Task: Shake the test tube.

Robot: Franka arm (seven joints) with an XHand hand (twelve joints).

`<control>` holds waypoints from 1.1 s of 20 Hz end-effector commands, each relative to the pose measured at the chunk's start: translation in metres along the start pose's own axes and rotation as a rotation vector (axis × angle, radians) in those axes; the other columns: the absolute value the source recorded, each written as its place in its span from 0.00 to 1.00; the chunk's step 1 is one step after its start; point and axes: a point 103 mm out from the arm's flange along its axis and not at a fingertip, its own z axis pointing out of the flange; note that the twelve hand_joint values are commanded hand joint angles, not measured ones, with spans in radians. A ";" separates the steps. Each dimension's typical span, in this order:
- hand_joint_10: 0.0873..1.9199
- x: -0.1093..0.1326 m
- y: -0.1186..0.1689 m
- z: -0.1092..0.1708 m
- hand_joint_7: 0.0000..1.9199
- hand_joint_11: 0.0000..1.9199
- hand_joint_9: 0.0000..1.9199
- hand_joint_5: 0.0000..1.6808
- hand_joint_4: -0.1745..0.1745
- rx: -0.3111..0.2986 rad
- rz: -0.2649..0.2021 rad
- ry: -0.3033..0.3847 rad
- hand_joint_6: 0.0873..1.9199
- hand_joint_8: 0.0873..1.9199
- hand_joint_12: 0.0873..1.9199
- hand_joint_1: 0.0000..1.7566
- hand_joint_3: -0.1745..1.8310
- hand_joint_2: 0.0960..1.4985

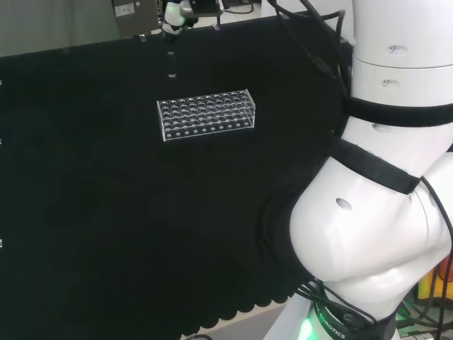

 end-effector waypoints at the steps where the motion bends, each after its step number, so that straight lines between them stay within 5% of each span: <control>1: 0.21 -0.051 -0.010 0.003 0.96 0.61 0.85 0.83 0.00 0.020 0.089 -0.070 0.20 0.12 0.48 0.70 0.43 0.36; 9: 0.21 -0.079 -0.016 0.001 0.96 0.61 0.85 0.83 0.00 0.022 0.139 -0.089 0.20 0.12 0.48 0.70 0.43 0.36; 22: 0.21 0.006 -0.002 0.005 0.96 0.61 0.85 0.83 0.00 0.021 -0.031 -0.040 0.20 0.12 0.48 0.70 0.43 0.36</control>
